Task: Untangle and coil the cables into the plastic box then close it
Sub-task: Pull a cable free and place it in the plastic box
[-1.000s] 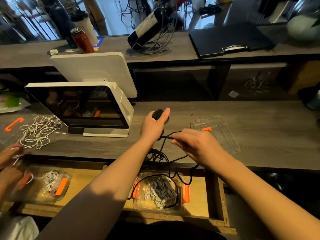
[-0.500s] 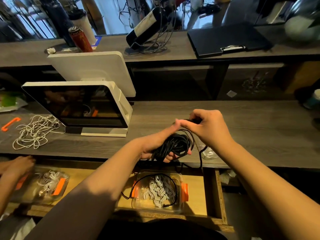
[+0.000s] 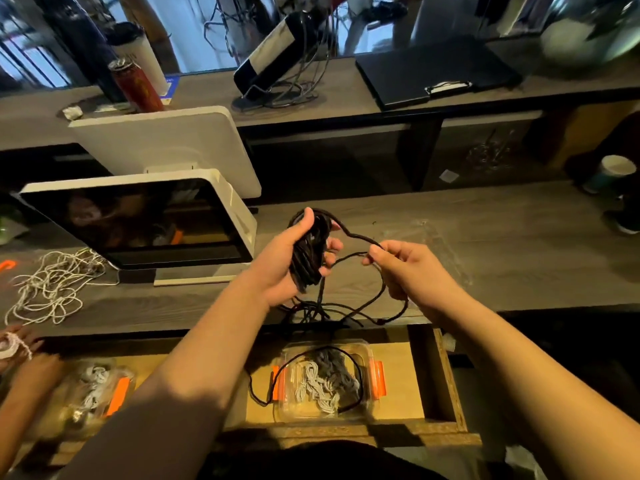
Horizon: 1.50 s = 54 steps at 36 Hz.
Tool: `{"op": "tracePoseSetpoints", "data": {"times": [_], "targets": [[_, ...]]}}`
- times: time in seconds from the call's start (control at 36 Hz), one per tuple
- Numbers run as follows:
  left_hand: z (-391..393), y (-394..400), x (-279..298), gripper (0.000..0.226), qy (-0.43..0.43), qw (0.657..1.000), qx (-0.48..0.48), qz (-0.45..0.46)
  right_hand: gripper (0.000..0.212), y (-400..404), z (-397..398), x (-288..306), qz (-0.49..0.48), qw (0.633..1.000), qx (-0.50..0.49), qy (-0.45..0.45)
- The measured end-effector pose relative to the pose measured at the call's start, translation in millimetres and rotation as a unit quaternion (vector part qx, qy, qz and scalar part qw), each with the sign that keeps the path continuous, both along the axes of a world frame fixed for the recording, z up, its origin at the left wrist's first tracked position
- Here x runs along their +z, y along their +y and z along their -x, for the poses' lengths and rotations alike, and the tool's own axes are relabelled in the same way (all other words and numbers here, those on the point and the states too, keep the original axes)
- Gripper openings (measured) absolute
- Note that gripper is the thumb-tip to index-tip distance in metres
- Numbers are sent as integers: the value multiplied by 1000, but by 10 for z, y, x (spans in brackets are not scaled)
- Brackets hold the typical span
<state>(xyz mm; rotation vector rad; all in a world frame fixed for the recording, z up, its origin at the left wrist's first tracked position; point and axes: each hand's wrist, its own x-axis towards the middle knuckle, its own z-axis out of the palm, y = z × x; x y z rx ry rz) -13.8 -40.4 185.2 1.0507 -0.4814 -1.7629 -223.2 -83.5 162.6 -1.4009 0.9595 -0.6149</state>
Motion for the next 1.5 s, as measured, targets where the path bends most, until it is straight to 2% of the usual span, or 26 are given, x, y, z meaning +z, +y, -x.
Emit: {"op": "tracePoseSetpoints", "data": {"times": [0.17, 0.31, 0.42, 0.47, 0.53, 0.58, 0.69, 0.92, 1.06, 1.11, 1.17, 1.25, 1.31, 1.42, 1.5], "targets": [[31, 50, 55, 49, 54, 997, 51, 19, 36, 255, -223, -167, 30, 1000, -7, 7], [-20, 67, 93, 48, 134, 978, 157, 28, 30, 276, -260, -201, 122, 989, -22, 86], [-107, 83, 119, 45, 160, 962, 221, 27, 32, 84, -186, -358, 114, 982, -65, 138], [-198, 89, 134, 44, 170, 956, 237, 33, 32, -63, -118, -489, 90, 975, -122, 160], [-297, 89, 152, 43, 149, 959, 235, 43, 32, -195, -27, -565, 28, 971, -194, 135], [-355, 100, 156, 44, 92, 970, 218, 50, 30, -290, 54, -571, -22, 965, -232, 116], [-377, 155, 86, 47, -39, 978, 198, 59, 33, -387, 62, -456, -16, 969, -206, 136], [-538, 196, -20, 47, -36, 963, 258, 68, 46, -460, 18, -380, 14, 957, -219, 189], [-588, 228, -35, 48, -34, 962, 260, 74, 55, -423, -17, -234, -78, 939, -332, 43], [-554, 225, -37, 47, -54, 964, 247, 79, 61, -408, -88, -129, -139, 944, -299, -17], [-533, 215, -54, 46, -82, 963, 241, 84, 62, -399, -160, -32, -157, 954, -253, -21], [-537, 207, -123, 43, -124, 959, 241, 83, 50, -458, -180, 66, -66, 962, -261, 31], [-543, 209, -175, 44, -147, 956, 242, 82, 39, -503, -182, 143, 9, 966, -258, 24], [-562, 186, -248, 66, -185, 949, 249, 60, 23, -529, -255, 399, 127, 967, -220, 3], [-562, 174, -268, 80, -191, 949, 247, 44, 23, -530, -316, 618, 175, 963, -199, -41]]}}
